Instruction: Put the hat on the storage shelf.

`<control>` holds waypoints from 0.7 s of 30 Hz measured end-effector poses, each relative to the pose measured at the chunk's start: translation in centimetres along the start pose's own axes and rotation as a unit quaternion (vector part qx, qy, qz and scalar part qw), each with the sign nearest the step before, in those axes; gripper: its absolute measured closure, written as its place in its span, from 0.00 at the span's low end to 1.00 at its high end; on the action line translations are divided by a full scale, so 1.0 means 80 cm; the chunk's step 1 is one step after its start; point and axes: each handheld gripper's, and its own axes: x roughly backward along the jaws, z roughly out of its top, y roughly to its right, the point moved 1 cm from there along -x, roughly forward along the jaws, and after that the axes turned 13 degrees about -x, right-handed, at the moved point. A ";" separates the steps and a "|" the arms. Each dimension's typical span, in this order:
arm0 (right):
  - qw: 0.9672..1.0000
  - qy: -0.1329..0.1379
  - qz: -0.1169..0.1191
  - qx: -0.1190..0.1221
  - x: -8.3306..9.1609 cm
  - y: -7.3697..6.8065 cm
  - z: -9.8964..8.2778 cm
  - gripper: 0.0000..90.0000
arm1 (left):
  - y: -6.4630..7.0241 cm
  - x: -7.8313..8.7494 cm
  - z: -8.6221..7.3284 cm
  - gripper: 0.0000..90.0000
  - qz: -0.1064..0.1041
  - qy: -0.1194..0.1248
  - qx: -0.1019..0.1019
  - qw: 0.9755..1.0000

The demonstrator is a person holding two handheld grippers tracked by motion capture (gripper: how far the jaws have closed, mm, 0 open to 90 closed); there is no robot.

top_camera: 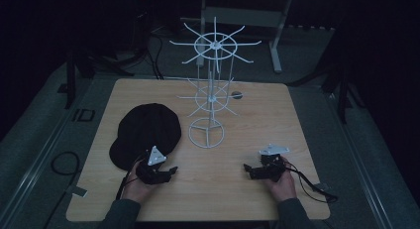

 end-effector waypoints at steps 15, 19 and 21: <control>1.000 0.000 -0.001 -0.001 0.000 0.000 0.000 0.12 | 0.006 0.009 0.009 0.67 -0.040 -0.034 -0.028 0.998; 1.000 0.000 -0.001 -0.001 0.000 0.000 0.000 0.12 | 0.007 0.015 0.014 0.67 -0.053 -0.038 -0.034 0.997; 1.000 0.000 -0.001 -0.001 0.000 0.000 0.000 0.12 | 0.006 0.018 0.015 0.67 -0.055 -0.039 -0.036 0.997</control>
